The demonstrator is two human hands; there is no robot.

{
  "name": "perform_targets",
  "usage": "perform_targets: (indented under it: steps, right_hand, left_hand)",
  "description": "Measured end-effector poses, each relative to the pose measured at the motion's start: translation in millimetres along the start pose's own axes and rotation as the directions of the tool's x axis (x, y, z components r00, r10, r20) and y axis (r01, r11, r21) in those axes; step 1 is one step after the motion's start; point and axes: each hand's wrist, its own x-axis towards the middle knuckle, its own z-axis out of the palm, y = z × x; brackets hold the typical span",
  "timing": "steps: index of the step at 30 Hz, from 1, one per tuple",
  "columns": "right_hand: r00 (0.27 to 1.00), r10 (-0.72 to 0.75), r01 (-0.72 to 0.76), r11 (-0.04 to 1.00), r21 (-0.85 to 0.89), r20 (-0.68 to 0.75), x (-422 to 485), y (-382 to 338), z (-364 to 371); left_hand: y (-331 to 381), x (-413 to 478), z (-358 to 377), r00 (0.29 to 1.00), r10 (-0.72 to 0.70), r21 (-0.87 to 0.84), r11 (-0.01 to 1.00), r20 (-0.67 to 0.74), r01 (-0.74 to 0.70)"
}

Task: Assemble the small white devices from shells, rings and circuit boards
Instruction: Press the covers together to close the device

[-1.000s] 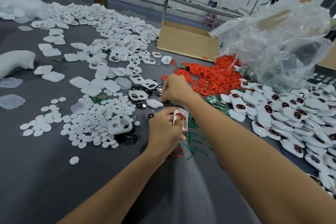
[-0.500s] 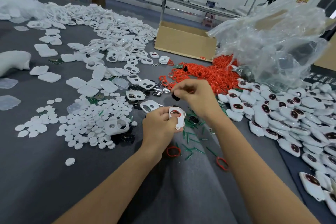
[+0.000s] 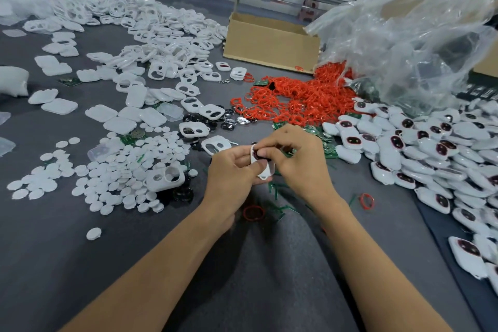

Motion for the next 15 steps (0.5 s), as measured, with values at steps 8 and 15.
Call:
perform_targets:
  steps: [8,15]
  right_hand:
    - [0.997,0.05,-0.047,0.998,0.051,-0.061,-2.6,4.7,3.0]
    - [0.978,0.201,-0.209,0.955,0.213,0.055,-4.9,4.7,-2.8]
  left_hand:
    - [0.3,-2.0,1.3,1.0,-0.022,0.012,1.0,-0.006,0.022]
    - [0.4,1.0,-1.0,0.998,-0.02,0.001,1.0,-0.067,0.02]
